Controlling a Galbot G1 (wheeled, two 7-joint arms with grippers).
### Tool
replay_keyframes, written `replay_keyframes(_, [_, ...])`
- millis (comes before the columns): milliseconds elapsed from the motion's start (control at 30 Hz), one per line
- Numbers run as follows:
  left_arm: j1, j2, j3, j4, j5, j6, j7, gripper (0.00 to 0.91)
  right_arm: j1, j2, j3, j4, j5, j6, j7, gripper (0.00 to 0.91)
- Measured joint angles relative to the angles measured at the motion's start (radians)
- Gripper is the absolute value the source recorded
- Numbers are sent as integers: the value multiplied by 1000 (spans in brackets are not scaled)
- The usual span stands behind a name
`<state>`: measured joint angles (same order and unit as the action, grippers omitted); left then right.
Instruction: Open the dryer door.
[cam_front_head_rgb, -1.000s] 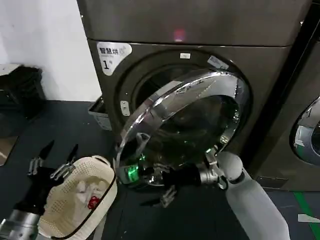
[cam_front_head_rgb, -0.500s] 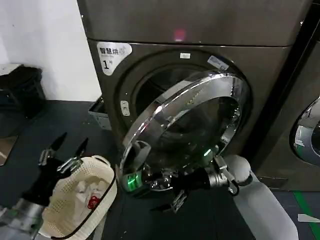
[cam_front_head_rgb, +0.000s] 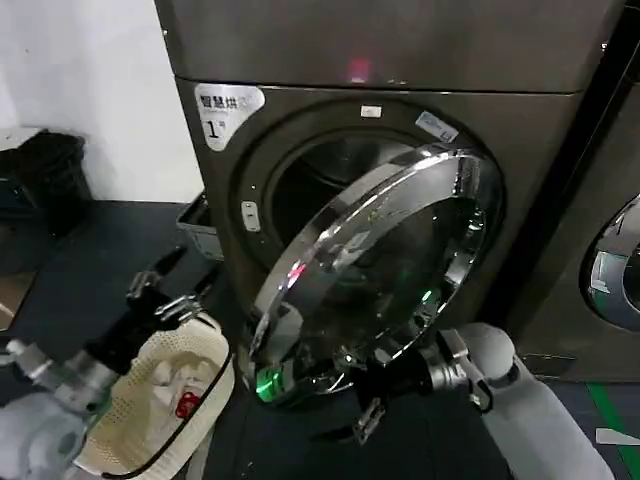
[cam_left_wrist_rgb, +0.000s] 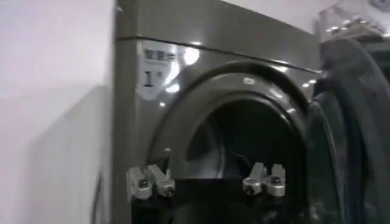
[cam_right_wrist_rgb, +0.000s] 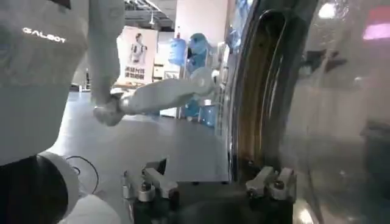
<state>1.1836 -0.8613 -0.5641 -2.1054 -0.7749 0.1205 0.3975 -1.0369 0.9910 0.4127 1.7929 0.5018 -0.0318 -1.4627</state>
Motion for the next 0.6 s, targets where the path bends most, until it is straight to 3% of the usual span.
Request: replay_keyframes(600, [-108, 58, 236, 21, -9, -2, 61, 907, -155, 77, 418, -38, 44, -6, 1, 907])
